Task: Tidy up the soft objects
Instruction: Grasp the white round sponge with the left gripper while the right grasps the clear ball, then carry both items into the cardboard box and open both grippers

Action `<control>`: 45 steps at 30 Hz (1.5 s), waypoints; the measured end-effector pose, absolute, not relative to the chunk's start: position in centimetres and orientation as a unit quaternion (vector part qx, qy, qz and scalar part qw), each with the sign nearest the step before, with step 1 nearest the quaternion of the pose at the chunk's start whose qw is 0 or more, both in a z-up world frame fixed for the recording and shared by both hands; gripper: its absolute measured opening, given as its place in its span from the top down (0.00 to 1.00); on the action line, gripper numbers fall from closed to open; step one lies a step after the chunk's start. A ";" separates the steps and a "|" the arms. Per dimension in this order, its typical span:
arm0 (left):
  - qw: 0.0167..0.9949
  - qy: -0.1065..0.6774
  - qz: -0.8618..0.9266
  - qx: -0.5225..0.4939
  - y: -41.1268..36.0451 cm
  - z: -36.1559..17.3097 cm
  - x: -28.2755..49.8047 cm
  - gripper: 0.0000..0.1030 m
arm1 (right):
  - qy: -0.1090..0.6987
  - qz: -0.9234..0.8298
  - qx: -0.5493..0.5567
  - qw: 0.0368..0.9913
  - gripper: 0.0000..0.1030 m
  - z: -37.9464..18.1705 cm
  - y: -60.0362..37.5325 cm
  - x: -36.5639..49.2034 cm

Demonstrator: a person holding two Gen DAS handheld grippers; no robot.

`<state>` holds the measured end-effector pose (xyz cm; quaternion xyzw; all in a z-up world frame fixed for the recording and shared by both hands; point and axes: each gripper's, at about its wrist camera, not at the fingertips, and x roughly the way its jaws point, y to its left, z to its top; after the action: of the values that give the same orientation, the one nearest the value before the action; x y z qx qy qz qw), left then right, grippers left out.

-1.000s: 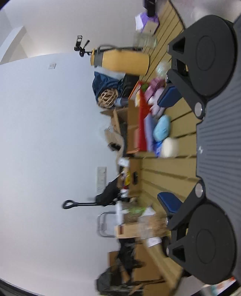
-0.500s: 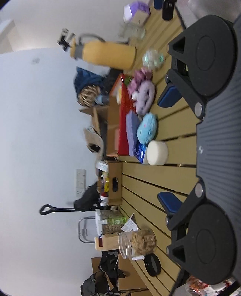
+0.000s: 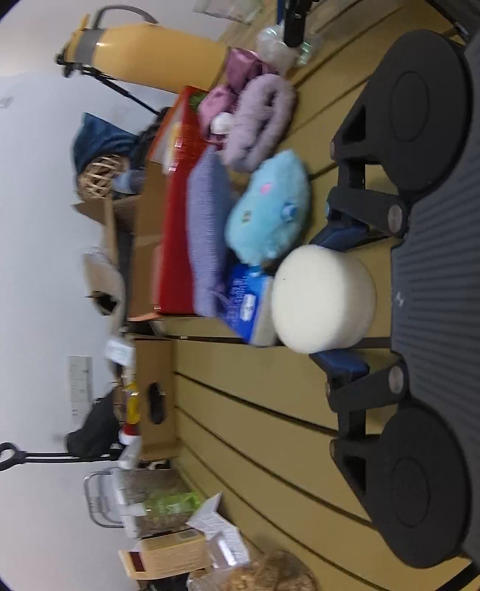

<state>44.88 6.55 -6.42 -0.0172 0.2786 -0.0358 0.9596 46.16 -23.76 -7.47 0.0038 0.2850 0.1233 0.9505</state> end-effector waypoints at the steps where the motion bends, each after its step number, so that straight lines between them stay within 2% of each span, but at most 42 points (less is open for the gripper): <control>1: 0.961 0.274 -0.040 -0.023 6.7 -6.0 44.7 0.47 | 0.286 0.130 0.006 0.950 0.68 -7.4 -23.9 46.2; 2: 0.962 0.267 -0.048 -0.032 7.0 -5.5 44.4 0.47 | 0.288 0.135 0.013 0.948 0.71 -7.1 -24.1 46.2; 7: 0.974 0.206 -0.093 -0.025 7.1 -0.3 45.2 0.46 | 0.245 0.207 0.055 0.946 0.71 -2.6 -25.6 46.8; 10: 0.970 0.194 -0.137 -0.048 6.9 3.4 50.5 0.46 | 0.208 0.234 0.042 0.949 0.71 0.9 -25.5 50.0; 13: 0.955 0.229 -0.182 -0.051 5.0 5.5 58.8 0.45 | 0.184 0.233 0.015 0.955 0.71 3.7 -24.8 55.7; 16: 0.936 0.292 -0.189 -0.058 1.8 5.5 67.3 0.45 | 0.217 0.214 -0.003 0.952 0.71 4.4 -23.5 64.1; 19: 0.939 0.303 -0.159 -0.042 -1.2 3.4 73.4 0.44 | 0.256 0.168 -0.037 0.951 0.70 2.9 -21.9 72.5; 20: 0.935 0.319 -0.147 -0.042 -1.7 2.4 75.1 0.40 | 0.270 0.155 -0.046 0.949 0.67 2.1 -21.4 74.8; 21: 0.931 0.336 -0.138 -0.045 -1.9 1.4 76.6 0.28 | 0.277 0.134 -0.050 0.950 0.62 1.2 -21.1 76.9; 22: 0.928 0.347 -0.131 -0.043 -2.2 0.8 77.6 0.26 | 0.280 0.112 -0.059 0.952 0.56 0.4 -21.0 78.2; 23: 0.927 0.356 -0.112 -0.046 -2.1 0.5 78.1 0.26 | 0.288 0.088 -0.063 0.951 0.56 -0.3 -20.9 79.4; 24: 0.927 0.356 -0.101 -0.058 -1.7 0.5 78.2 0.26 | 0.297 0.073 -0.062 0.950 0.55 -0.8 -20.9 80.1; 28: 0.932 0.333 -0.113 -0.086 0.2 1.7 76.6 0.20 | 0.272 0.095 -0.044 0.957 0.34 -0.8 -21.6 78.4; 38: 0.950 0.273 -0.128 -0.081 1.8 9.5 66.1 0.19 | 0.245 0.125 -0.032 0.961 0.31 5.0 -23.0 69.3; 40: 0.954 0.259 -0.133 -0.074 2.1 11.3 62.6 0.15 | 0.242 0.135 -0.032 0.960 0.27 6.5 -23.6 66.1; 45: 0.963 0.223 -0.135 -0.062 3.6 14.1 52.9 0.09 | 0.217 0.146 -0.043 0.964 0.23 10.0 -24.9 56.5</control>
<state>52.85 3.59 14.15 -0.0619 0.2232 -0.1351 0.9634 56.52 -24.87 9.96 -0.0434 0.2169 0.1461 0.9642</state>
